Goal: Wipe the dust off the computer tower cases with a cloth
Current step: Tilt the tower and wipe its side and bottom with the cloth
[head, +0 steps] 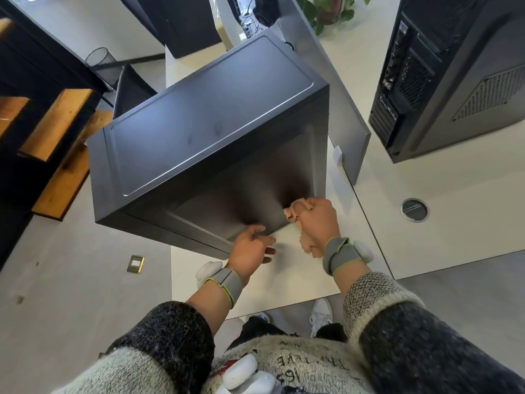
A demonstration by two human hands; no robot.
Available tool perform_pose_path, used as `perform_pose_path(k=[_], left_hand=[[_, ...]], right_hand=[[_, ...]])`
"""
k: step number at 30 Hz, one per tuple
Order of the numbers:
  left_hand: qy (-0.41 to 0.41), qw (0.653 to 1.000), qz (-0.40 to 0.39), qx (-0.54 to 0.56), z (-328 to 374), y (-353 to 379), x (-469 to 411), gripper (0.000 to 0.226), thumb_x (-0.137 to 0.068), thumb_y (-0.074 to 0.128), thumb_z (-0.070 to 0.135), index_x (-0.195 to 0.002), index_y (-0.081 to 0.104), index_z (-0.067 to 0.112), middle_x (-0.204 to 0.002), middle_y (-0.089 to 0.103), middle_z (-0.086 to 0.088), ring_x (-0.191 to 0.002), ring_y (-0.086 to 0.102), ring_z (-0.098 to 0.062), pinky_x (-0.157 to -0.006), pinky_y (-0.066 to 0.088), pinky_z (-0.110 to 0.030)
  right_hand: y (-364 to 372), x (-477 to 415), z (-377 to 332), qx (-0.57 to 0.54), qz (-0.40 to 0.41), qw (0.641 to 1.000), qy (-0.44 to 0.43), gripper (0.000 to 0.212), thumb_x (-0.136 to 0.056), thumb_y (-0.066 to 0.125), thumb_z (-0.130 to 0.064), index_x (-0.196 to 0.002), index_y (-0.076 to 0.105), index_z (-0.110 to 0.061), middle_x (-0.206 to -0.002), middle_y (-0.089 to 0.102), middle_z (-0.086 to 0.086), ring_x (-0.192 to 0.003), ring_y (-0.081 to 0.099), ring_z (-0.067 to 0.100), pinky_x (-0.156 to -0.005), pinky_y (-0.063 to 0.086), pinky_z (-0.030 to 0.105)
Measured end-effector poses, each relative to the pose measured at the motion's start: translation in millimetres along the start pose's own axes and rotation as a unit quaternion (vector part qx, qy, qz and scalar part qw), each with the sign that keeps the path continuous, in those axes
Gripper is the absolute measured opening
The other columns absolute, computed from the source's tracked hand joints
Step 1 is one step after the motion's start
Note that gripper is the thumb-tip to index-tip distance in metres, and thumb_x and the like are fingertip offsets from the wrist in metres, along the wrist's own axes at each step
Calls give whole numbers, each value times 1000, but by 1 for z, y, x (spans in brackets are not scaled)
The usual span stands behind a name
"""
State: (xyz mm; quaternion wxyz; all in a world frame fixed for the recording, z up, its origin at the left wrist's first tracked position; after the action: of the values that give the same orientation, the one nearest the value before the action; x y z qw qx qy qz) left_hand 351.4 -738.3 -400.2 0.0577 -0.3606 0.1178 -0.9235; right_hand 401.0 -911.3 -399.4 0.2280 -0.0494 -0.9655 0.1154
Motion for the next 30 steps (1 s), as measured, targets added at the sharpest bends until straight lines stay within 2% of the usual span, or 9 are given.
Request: perform_pose_path(k=[5,8,11,14,17,22,24,27,30], left_hand=[[-5,1000,-3,3,2,3,-1,38,-97,66,10,-133,55,14,-116,71,-13,-89,72,-28,-81,60,-41],[-6,1000,-4,-1,3,3,1,37,-97,65,9,-132,55,13,-117,71,-14,-88,72,-28,-81,60,-41],[-4,1000,-6,-5,3,2,1,36,-98,64,8,-133,55,12,-116,72,-14,-88,72,-27,-81,59,-41],[-1,1000,-5,-9,1,0,2,37,-99,63,9,-134,52,14,-118,71,-15,-88,71,-27,-81,59,-41],[-3,1000,-4,-11,0,0,1,37,-99,62,9,-134,51,14,-117,70,-15,-88,72,-28,-82,60,-42],[-3,1000,-11,-11,5,6,0,39,-98,63,8,-135,52,13,-117,71,-15,-85,72,-27,-76,58,-39],[-1,1000,-15,-13,7,8,0,39,-99,63,8,-135,51,14,-118,71,-15,-86,72,-26,-78,58,-39],[-2,1000,-18,-13,7,9,-1,39,-99,63,9,-136,50,14,-118,70,-15,-87,72,-26,-79,59,-40],[-5,1000,-23,-9,9,12,-1,39,-99,64,9,-135,50,13,-119,70,-16,-86,72,-27,-80,58,-40]], right_hand=[[-8,8,-25,-45,49,994,-91,18,-100,64,-28,-87,71,-18,-76,64,-5,-76,60,12,-67,49,23],[-6,1,-7,-30,47,997,-55,25,-100,62,-28,-78,66,-18,-72,63,-1,-74,62,21,-71,53,33],[-7,-7,7,10,-12,999,31,26,-97,61,-28,-78,68,-14,-71,70,5,-73,70,34,-74,61,46],[-14,-6,-6,-30,8,999,10,26,-97,62,-23,-74,66,-10,-57,63,-9,-59,61,14,-59,52,29],[-17,2,-25,-53,62,994,-73,26,-102,63,-30,-78,61,-19,-66,54,-8,-64,53,10,-58,43,18],[-11,-12,5,-26,6,1000,7,23,-96,61,-35,-76,63,-25,-75,65,3,-68,61,28,-64,53,36],[-16,-11,4,-19,-3,1000,18,20,-95,62,-35,-80,68,-24,-81,71,6,-68,62,29,-60,48,29],[-27,-7,-17,-41,76,994,-74,24,-100,65,-28,-78,65,-16,-70,60,-3,-65,55,10,-59,44,19],[-26,-2,-28,-41,120,984,-124,28,-101,64,-24,-74,57,-24,-66,54,-10,-64,51,6,-59,40,15]])
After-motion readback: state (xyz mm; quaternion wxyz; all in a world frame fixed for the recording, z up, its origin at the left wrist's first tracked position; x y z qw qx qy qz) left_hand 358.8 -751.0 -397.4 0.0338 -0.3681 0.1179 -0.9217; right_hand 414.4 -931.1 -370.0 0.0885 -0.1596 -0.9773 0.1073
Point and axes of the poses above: each hand's wrist, its own x-axis away from the middle knuckle, its own y-axis out of the palm, z = x × y, the point moved 2 cm from there along -x, towards the middle knuckle
